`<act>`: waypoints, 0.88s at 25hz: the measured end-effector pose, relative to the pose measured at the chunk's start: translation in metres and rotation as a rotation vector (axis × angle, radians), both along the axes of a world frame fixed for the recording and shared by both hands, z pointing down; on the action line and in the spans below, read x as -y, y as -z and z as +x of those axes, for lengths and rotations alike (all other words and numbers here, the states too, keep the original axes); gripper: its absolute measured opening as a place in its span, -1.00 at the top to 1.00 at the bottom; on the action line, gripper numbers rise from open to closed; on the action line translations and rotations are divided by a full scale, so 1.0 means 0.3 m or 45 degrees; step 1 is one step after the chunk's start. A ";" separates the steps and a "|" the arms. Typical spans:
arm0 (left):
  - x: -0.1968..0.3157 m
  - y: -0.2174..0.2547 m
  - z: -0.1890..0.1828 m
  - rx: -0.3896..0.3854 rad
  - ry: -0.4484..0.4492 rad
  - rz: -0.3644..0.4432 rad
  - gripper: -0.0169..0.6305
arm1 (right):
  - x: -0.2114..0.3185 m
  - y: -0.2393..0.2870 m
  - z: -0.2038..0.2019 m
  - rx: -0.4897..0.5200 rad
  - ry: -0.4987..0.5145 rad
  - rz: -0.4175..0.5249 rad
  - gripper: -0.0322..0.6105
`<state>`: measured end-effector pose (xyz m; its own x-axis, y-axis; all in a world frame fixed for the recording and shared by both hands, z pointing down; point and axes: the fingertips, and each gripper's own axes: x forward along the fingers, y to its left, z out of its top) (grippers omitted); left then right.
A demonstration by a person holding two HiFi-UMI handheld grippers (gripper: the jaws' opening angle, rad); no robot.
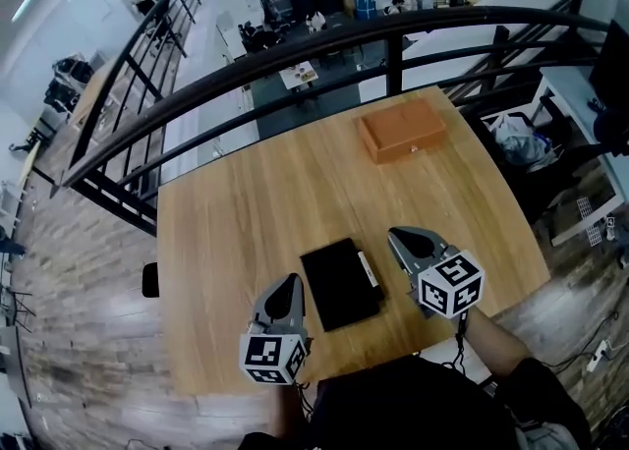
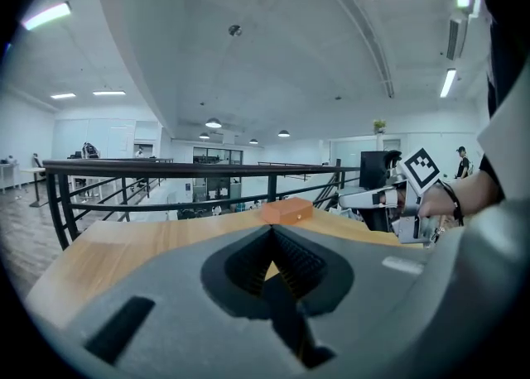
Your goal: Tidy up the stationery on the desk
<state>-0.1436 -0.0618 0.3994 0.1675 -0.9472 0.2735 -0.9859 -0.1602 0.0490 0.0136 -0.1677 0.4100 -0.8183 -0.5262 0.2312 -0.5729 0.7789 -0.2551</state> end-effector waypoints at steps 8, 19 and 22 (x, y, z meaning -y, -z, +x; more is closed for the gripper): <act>0.003 0.012 -0.004 0.003 0.013 0.013 0.96 | 0.000 0.015 -0.001 -0.038 0.005 0.019 0.87; -0.012 0.000 -0.025 -0.009 0.022 0.018 0.96 | -0.028 0.038 -0.010 -0.056 0.022 0.046 0.87; -0.022 -0.004 -0.027 -0.009 0.024 0.018 0.96 | -0.037 0.039 -0.008 -0.056 0.020 0.051 0.87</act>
